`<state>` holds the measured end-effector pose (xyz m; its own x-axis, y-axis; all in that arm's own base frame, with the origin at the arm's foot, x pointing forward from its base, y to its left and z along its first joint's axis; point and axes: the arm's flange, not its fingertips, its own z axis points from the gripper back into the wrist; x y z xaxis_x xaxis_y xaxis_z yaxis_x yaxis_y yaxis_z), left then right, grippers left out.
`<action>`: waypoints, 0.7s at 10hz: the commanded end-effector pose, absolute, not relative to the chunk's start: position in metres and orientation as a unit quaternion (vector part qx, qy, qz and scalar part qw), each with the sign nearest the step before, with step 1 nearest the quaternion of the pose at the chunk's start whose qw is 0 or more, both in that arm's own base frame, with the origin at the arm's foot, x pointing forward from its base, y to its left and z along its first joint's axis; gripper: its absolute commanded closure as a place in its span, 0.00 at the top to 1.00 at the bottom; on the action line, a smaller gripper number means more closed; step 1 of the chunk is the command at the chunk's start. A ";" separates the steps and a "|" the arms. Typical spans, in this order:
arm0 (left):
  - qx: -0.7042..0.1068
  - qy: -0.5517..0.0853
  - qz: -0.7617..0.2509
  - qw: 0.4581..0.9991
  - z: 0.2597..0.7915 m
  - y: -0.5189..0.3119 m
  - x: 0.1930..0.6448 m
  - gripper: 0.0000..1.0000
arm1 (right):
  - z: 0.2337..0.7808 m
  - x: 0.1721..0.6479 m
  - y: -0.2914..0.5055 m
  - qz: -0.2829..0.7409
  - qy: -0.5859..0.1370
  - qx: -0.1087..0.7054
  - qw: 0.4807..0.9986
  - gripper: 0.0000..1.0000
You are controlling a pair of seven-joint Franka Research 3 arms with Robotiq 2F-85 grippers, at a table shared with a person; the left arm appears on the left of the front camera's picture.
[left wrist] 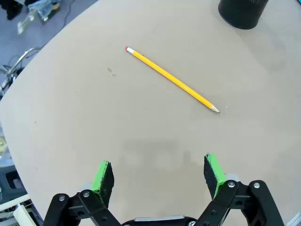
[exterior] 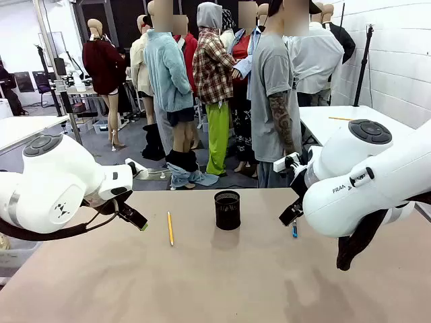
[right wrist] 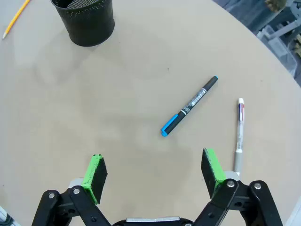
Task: Place the pens into the pen holder.
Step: Pick up a writing instrument from the table and place it into the Pen holder.
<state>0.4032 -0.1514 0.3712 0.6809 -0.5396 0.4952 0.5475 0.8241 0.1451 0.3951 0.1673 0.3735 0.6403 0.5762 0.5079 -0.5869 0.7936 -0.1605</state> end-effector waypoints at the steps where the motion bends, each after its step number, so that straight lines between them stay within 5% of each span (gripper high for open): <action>1: -0.007 -0.268 -0.296 0.917 0.371 -0.151 0.403 1.00 | 0.374 0.395 0.167 0.321 -0.277 0.010 0.906 1.00; 7: -0.007 -0.268 -0.296 0.917 0.371 -0.151 0.403 1.00 | 0.374 0.395 0.167 0.321 -0.277 0.010 0.906 1.00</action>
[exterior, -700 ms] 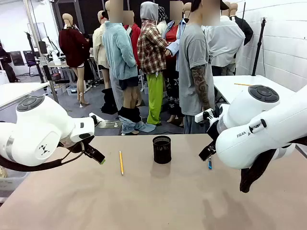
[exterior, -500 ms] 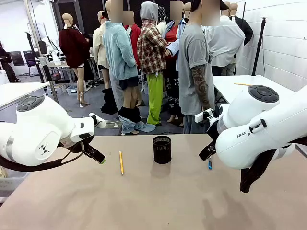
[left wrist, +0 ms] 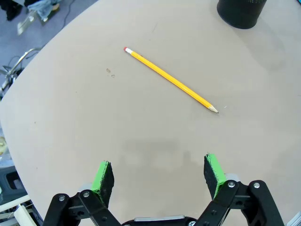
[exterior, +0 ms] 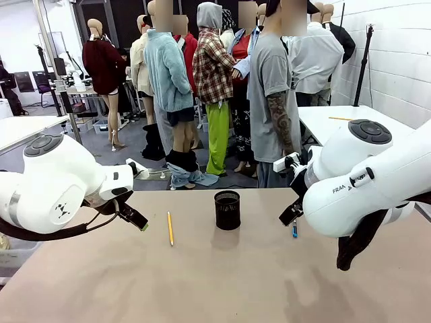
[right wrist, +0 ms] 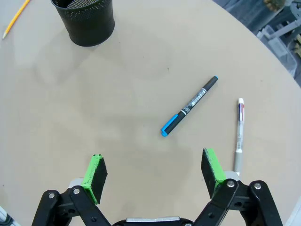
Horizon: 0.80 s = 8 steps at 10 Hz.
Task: Place the pens into the pen holder.
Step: Pick up a writing instrument from the table and place it into the Pen holder.
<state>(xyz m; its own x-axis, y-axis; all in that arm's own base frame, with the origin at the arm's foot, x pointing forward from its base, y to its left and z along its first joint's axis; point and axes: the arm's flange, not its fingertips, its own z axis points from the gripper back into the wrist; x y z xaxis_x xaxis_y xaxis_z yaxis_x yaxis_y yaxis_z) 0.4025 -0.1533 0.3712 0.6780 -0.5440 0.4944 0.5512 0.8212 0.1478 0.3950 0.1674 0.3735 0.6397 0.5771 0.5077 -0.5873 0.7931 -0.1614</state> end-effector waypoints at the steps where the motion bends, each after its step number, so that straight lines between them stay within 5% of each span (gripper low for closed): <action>1: -0.007 -0.268 -0.296 0.917 0.371 -0.151 0.403 1.00 | 0.374 0.395 0.167 0.321 -0.277 0.010 0.906 1.00; 4: 0.019 -0.337 -0.263 0.904 0.432 -0.096 0.379 1.00 | 0.436 0.359 0.103 0.247 -0.380 -0.079 0.888 1.00; 8: 0.023 -0.438 -0.140 0.887 0.472 0.055 0.261 1.00 | 0.468 0.255 -0.022 0.122 -0.475 -0.096 0.866 1.00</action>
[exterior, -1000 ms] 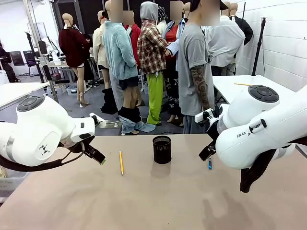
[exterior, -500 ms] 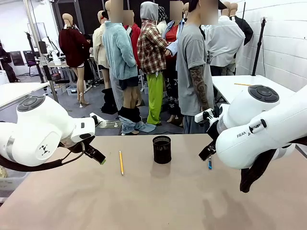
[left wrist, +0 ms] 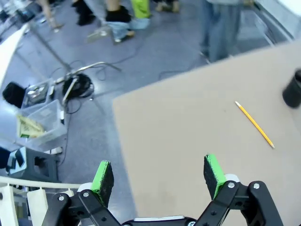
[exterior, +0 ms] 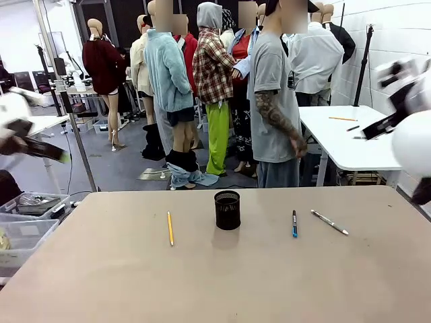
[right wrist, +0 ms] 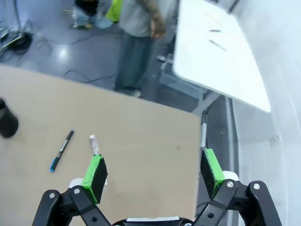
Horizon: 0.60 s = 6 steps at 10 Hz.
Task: Place the pens into the pen holder.
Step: Pick up a writing instrument from the table and place it into the Pen holder.
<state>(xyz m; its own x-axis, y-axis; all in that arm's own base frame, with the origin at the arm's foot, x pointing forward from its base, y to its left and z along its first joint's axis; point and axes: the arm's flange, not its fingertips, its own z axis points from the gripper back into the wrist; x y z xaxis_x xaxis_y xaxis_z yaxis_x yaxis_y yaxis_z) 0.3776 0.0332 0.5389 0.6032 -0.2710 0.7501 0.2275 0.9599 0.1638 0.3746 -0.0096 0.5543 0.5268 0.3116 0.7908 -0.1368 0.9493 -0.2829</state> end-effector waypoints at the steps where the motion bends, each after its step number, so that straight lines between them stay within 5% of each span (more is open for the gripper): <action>1: 0.021 -0.442 -0.128 0.888 0.468 0.074 0.236 1.00 | 0.466 0.232 -0.037 0.103 -0.480 -0.108 0.864 1.00; 3: 0.004 -0.487 -0.086 0.869 0.458 0.105 0.196 1.00 | 0.458 0.183 -0.059 0.049 -0.511 -0.124 0.849 1.00; 6: -0.005 -0.478 -0.135 0.868 0.445 0.094 0.216 1.00 | 0.460 0.174 -0.058 0.008 -0.521 -0.156 0.839 1.00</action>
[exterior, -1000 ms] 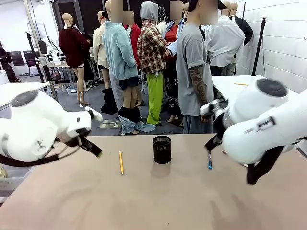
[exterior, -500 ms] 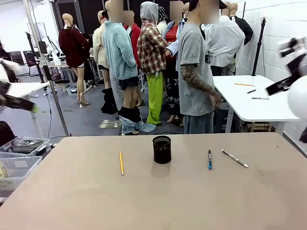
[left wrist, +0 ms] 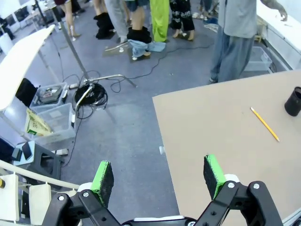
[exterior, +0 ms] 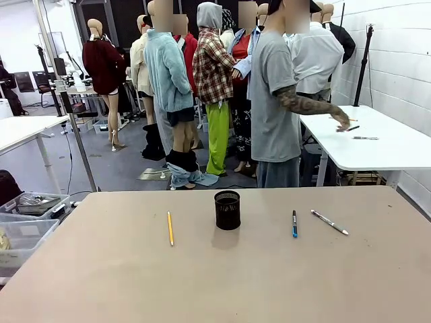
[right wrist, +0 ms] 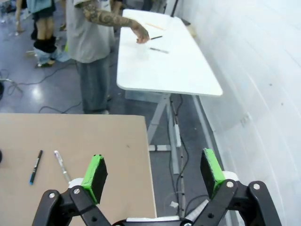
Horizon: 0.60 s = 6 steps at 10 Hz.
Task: Place the pens into the pen holder.
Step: Pick up a writing instrument from the table and place it into the Pen holder.
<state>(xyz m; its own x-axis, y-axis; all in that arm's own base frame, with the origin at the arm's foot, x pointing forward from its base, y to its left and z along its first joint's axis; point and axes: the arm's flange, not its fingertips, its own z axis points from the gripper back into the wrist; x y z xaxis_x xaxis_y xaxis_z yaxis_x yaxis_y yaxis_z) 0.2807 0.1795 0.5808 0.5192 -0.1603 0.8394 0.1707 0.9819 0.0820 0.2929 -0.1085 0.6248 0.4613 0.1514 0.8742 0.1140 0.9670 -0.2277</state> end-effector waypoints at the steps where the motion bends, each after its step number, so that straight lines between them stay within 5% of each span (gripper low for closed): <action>1: -0.003 -0.486 -0.077 0.870 0.585 0.178 0.282 1.00 | 0.466 0.206 -0.044 0.035 -0.478 -0.178 0.859 1.00; 6: -0.003 -0.486 -0.077 0.870 0.585 0.178 0.282 1.00 | 0.477 0.346 0.020 0.218 -0.375 -0.161 0.886 1.00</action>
<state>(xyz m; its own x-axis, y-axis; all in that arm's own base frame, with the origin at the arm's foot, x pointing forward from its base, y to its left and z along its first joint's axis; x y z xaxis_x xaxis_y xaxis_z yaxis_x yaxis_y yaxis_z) 0.2810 0.1777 0.5835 0.5170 -0.1489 0.8430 0.1601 0.9842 0.0757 0.3657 0.0253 0.5373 0.6187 0.4836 0.6192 -0.2443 0.8675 -0.4334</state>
